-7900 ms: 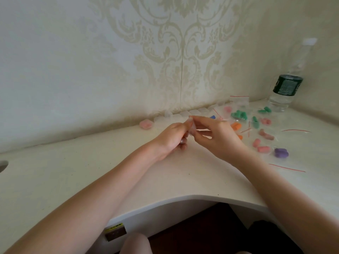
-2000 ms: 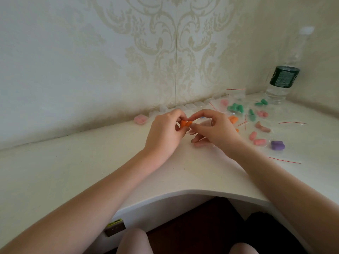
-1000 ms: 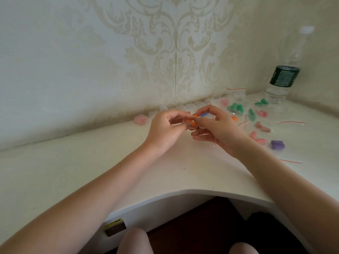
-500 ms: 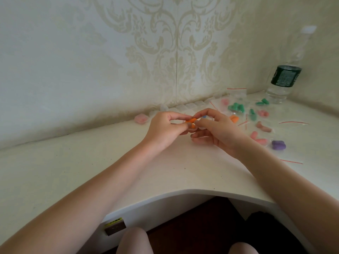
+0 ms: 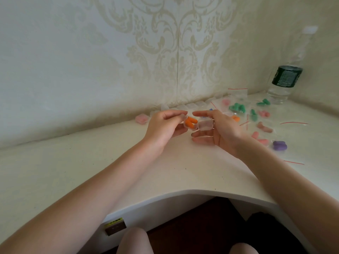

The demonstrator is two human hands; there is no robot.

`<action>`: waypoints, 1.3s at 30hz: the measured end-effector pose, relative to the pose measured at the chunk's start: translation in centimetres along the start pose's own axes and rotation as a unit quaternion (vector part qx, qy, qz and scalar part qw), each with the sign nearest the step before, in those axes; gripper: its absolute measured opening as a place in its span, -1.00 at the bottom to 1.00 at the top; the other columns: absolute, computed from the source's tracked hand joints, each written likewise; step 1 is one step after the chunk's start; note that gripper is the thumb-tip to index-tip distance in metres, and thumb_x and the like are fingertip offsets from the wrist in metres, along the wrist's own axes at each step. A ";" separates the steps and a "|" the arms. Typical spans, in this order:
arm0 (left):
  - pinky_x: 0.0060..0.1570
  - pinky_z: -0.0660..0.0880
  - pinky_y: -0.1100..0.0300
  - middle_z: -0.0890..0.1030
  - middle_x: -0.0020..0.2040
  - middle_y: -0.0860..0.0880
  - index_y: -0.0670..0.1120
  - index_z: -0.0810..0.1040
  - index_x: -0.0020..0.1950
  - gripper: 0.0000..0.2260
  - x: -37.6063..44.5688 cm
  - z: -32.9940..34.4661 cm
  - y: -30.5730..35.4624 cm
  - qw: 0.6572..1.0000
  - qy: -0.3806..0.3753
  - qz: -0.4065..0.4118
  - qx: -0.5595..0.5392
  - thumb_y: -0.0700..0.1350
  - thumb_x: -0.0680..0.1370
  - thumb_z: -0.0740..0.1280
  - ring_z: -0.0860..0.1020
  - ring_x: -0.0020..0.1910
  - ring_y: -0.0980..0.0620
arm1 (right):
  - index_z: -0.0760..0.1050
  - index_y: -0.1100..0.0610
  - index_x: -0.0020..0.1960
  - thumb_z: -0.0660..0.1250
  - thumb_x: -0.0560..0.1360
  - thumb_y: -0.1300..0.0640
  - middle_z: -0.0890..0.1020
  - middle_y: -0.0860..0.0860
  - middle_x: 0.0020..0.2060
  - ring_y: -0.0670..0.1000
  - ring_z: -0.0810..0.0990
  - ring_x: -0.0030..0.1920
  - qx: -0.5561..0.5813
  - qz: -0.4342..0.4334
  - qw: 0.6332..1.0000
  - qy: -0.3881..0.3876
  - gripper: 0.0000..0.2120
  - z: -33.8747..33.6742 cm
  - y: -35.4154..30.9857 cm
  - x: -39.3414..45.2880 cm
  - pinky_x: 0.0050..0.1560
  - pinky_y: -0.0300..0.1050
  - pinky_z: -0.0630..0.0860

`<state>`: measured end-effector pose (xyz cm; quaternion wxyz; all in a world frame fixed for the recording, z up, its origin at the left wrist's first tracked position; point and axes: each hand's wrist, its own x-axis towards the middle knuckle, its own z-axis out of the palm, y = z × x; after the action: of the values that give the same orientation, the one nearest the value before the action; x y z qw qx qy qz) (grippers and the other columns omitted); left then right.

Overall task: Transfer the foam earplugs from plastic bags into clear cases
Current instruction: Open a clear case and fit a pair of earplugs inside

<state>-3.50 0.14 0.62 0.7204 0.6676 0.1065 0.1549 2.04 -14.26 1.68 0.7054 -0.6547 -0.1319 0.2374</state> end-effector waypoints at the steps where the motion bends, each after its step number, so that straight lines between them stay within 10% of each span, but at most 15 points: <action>1: -0.07 0.61 0.21 0.68 -0.03 -0.16 -0.17 0.64 0.02 -0.89 0.1 0.0 0.0 1.000 -0.002 -0.013 -0.009 -0.25 0.54 0.34 0.66 -0.09 -0.02 | 0.49 0.17 0.22 0.01 0.58 0.21 0.64 0.14 -0.26 0.11 0.63 -0.24 -0.011 -0.002 1.000 0.005 -0.66 0.0 0.0 0.0 -0.32 -0.14 0.59; 24: -0.33 0.57 0.30 0.65 -0.27 -0.09 -0.19 0.52 -0.09 -0.90 -0.1 0.2 -0.4 0.990 -0.042 -0.127 -0.051 -0.30 0.47 0.41 0.65 -0.34 0.10 | 0.31 0.16 0.19 0.45 0.45 0.17 0.58 0.10 0.00 -0.13 0.58 -0.50 -0.226 -0.171 0.952 0.119 -0.58 0.3 0.7 -0.2 -0.60 -0.37 0.35; 32: -0.36 0.58 0.26 0.63 -0.28 -0.15 -0.30 0.55 -0.04 -0.90 0.0 0.3 0.1 0.978 -0.004 -0.149 -0.143 -0.37 0.46 0.38 0.63 -0.35 0.02 | 0.36 0.03 0.01 0.43 0.42 -0.10 0.50 -0.07 -0.13 0.05 0.54 -0.21 -0.270 -0.250 0.909 0.196 -0.66 -0.1 0.9 -0.1 -0.20 0.02 0.57; 39: -0.25 0.63 0.19 0.61 -0.28 -0.14 -0.28 0.54 -0.11 -0.96 0.3 0.0 0.3 0.981 0.032 -0.116 -0.153 -0.37 0.47 0.37 0.61 -0.31 0.02 | 0.53 -0.02 -0.02 0.46 0.41 -0.03 0.54 -0.05 -0.13 -0.04 0.53 -0.26 -0.365 -0.262 0.888 0.101 -0.79 -0.1 1.4 -0.1 -0.22 -0.33 0.49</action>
<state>-3.28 0.26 0.96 0.8232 0.5274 0.1814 0.1058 1.77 -14.40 0.31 0.4630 -0.8280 -0.3038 -0.0885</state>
